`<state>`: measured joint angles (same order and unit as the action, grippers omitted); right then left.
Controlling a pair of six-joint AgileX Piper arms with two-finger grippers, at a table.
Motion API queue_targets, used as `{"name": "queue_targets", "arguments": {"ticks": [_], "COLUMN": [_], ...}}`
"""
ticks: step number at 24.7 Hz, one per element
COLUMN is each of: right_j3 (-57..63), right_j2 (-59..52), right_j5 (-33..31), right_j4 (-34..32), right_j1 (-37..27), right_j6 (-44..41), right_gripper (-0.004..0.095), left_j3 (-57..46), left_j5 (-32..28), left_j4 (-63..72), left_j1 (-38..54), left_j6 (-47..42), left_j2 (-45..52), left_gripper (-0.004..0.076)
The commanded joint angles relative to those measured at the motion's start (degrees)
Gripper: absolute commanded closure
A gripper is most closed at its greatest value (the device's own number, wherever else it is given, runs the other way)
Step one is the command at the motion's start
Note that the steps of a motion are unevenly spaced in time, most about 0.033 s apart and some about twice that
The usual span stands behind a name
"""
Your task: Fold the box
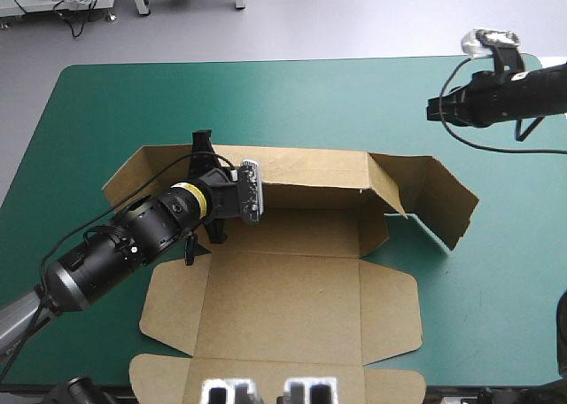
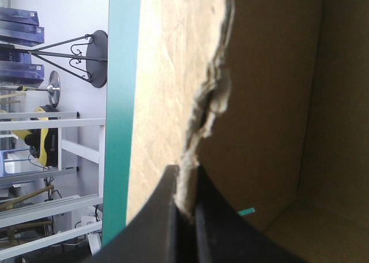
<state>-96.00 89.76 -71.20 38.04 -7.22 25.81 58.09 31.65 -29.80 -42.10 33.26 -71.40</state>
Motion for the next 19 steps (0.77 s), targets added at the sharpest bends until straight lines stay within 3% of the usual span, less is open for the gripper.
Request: {"name": "queue_targets", "arguments": {"ticks": [1, 11, 19], "right_j3": [-2.0, -1.3, 10.0], "right_j2": [1.6, 3.5, -1.7], "right_j5": [0.0, -0.7, -0.7], "right_j4": [-0.9, -8.9, -13.4], "right_j1": [3.8, 8.0, 8.0], "right_j6": [1.0, -1.5, 1.1], "right_gripper": [0.093, 0.0931, 0.0931], "left_j3": [0.9, 0.9, 0.9], "left_j5": [0.2, 0.6, 0.8], "left_j4": [1.6, 1.7, 1.8], "left_j1": [0.0, 0.0, 0.0], "left_j6": [-1.1, -1.7, -4.5], "left_j2": [0.9, 0.9, -1.0], "left_gripper": [0.0734, 0.0734, 0.0734]}}
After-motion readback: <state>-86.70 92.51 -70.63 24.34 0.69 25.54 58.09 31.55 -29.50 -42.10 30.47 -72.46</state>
